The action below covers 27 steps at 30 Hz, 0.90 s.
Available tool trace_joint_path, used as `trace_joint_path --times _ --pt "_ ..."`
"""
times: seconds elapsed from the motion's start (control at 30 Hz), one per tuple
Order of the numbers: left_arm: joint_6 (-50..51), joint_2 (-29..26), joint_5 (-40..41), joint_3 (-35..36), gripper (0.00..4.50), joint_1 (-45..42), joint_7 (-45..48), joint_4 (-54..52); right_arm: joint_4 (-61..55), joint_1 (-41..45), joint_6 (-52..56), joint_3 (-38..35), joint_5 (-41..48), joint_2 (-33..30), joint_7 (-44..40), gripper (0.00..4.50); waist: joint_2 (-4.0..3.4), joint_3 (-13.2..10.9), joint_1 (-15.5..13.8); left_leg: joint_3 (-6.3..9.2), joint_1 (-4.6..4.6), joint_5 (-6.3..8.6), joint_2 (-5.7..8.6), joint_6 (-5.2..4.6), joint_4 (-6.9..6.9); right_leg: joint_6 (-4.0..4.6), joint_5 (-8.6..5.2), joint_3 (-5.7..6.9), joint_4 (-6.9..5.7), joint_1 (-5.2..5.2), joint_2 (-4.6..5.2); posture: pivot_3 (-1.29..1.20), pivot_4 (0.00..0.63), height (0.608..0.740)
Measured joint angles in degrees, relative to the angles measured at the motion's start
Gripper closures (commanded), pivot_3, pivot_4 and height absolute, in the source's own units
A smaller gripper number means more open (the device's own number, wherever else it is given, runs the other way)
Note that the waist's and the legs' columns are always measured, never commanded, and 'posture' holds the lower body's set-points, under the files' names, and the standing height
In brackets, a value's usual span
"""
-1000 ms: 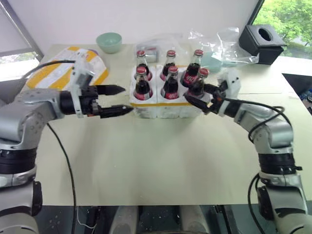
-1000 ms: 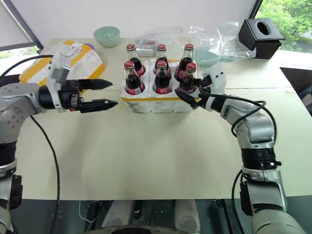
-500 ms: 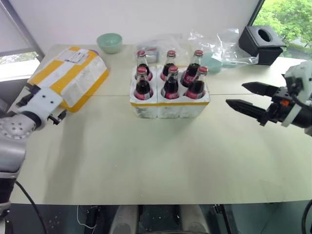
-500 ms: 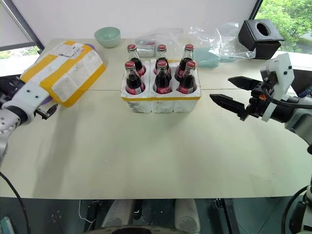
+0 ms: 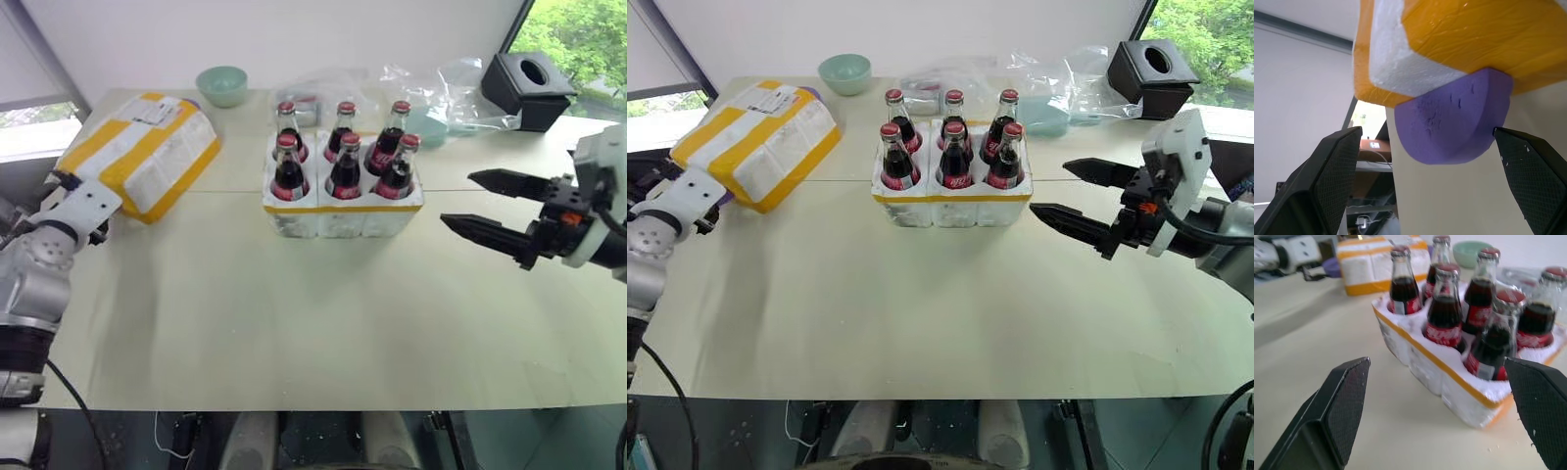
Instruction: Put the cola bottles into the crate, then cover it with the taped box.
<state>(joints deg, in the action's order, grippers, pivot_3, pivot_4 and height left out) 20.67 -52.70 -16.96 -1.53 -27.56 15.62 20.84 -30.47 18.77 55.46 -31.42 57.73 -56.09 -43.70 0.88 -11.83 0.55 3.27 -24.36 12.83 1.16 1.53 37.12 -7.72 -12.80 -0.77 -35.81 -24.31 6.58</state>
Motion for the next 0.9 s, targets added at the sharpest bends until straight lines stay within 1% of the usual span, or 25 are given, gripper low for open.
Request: trace_joint_path --times 0.2,0.4,0.57,0.77,0.9 --pt "-2.43 3.44 -2.66 -2.49 0.0 -6.03 -2.63 11.92 -1.64 1.74 0.11 -3.12 6.32 -2.23 2.22 0.07 0.07 0.03 0.15 0.0 0.0 0.0 -0.01 0.0 0.01 -0.01 0.0 0.0 -0.04 0.0 0.0 0.0 0.15 0.739" --pt "-4.5 4.08 -3.79 -3.6 0.0 -9.36 -4.51 20.32 -1.97 -0.39 -0.02 -4.68 7.73 -3.27 3.99 0.07 0.13 0.06 0.03 0.0 0.01 0.0 0.0 0.0 0.02 -0.01 0.01 0.0 -0.11 -0.01 0.01 0.0 0.15 0.739" --pt "-7.37 5.98 -4.6 -5.11 0.0 -14.92 -5.93 28.16 -2.05 -0.99 -0.92 -4.93 8.26 -3.27 5.04 0.07 0.31 0.16 -0.22 0.01 -0.01 0.0 0.02 0.0 0.05 -0.01 0.01 0.01 -0.12 -0.01 0.03 0.0 0.15 0.739" --pt "-11.85 6.17 -7.82 -9.05 0.0 -18.76 -8.04 33.22 -2.07 -2.18 -1.65 -4.95 8.55 -3.26 5.59 0.07 0.34 0.17 0.09 0.0 0.01 0.0 0.02 0.0 0.03 -0.01 0.01 0.01 -0.14 -0.02 0.04 0.0 0.15 0.739" --pt "-12.76 6.16 -8.8 -9.72 0.0 -19.83 -8.66 35.11 -2.08 -2.92 -2.94 -4.96 8.54 -3.15 5.79 0.07 0.35 0.17 0.09 0.0 0.01 0.0 0.01 0.0 0.04 -0.01 0.01 0.01 -0.16 -0.02 0.03 0.0 0.15 0.739"
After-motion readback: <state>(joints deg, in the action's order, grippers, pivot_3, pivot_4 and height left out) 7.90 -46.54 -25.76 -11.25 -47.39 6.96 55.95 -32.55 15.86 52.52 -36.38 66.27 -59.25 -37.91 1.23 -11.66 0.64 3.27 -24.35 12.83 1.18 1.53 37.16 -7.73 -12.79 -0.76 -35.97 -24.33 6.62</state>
